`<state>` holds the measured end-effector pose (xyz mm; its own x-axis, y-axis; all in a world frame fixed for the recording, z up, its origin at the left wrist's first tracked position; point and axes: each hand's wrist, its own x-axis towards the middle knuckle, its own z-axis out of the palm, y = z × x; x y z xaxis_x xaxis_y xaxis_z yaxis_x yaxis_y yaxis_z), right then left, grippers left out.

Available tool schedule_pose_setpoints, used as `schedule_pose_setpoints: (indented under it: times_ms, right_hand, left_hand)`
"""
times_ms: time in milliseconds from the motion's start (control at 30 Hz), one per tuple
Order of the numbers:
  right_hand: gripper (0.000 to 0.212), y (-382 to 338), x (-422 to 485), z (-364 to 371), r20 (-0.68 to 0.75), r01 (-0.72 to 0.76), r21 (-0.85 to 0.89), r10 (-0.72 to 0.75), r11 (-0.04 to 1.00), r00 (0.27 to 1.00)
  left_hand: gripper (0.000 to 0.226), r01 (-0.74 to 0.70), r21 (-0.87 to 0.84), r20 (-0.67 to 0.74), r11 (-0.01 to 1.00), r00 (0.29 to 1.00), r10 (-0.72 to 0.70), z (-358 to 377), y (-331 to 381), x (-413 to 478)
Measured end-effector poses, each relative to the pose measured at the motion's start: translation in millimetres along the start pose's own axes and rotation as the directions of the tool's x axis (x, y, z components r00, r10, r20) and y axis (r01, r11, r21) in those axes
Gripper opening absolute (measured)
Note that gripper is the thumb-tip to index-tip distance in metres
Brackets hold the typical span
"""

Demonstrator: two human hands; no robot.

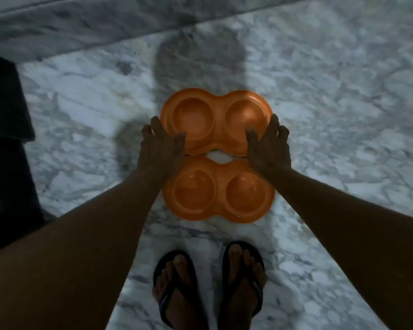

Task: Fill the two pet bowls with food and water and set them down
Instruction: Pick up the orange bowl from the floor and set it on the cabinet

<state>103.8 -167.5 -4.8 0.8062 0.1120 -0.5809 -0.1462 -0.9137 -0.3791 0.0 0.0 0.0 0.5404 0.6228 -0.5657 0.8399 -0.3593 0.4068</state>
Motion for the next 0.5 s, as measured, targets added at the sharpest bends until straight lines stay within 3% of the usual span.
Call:
schedule_pose_setpoints:
  times_ms: [133,300,500]
  right_hand:
    - [0.071,2,21,10,-0.038,-0.065,0.091,0.069,0.994,0.997]
    - [0.059,5,38,17,-0.054,-0.106,0.114,0.113,0.988,0.992]
    - [0.05,11,46,22,-0.1,-0.094,0.071,0.1,0.993,0.99]
  left_hand:
    - [0.077,0.131,-0.094,-0.009,0.987,0.991,-0.133,11,6,21]
    - [0.075,0.197,-0.102,-0.029,0.975,0.979,-0.201,19,9,39]
    - [0.051,0.18,-0.052,-0.11,0.982,0.977,-0.185,25,8,47]
